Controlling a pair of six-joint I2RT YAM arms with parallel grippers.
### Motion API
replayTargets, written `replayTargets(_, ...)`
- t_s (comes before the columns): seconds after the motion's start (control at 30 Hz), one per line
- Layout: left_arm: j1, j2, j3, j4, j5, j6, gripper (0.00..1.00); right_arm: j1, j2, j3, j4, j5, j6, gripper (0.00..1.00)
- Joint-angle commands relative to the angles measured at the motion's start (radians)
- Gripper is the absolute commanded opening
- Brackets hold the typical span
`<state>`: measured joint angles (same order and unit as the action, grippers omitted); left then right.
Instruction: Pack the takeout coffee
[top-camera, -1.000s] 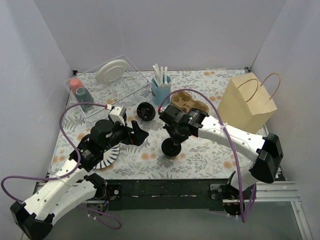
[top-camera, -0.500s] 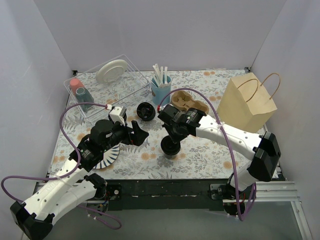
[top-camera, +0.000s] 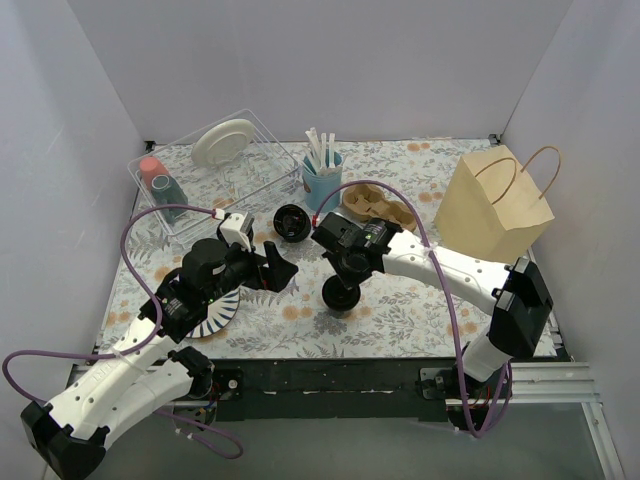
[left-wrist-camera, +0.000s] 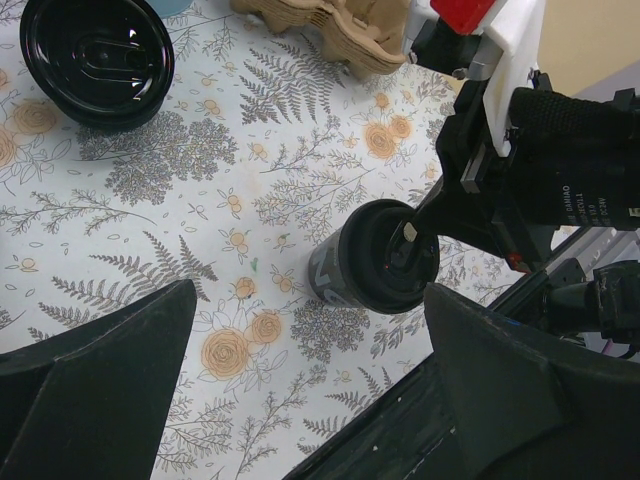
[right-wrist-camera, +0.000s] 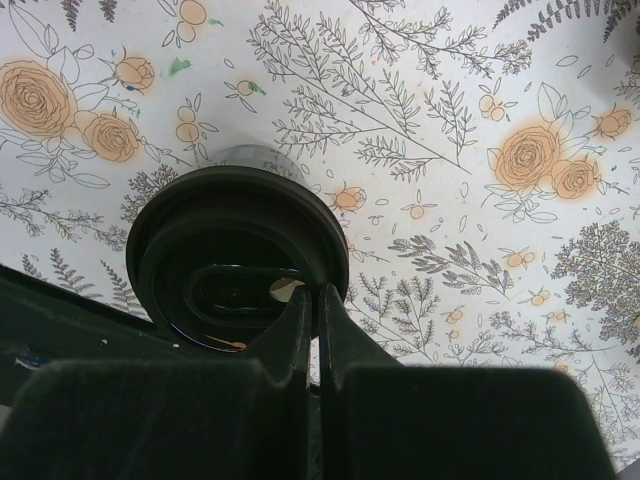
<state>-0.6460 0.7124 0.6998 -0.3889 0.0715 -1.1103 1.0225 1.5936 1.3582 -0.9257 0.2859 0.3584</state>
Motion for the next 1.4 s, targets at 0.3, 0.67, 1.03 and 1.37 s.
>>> replayTargets(0.3, 0.002, 0.010, -0.008, 0.005, 0.027, 0.015, 0.98, -0.001, -0.020, 0.016, -0.019, 0.007, 0.004, 0.22)
replayTargets(0.67, 0.000, 0.119, -0.028, 0.114, 0.224, -0.144, 0.87, -0.024, -0.161, -0.074, 0.089, -0.070, -0.004, 0.35)
replayTargets(1.03, -0.072, 0.278, -0.091, 0.281, 0.243, -0.261, 0.81, -0.156, -0.334, -0.264, 0.280, -0.275, -0.065, 0.43)
replayTargets(1.37, -0.129, 0.340, -0.118, 0.321, 0.142, -0.419, 0.86, -0.187, -0.420, -0.352, 0.326, -0.307, -0.061, 0.43)
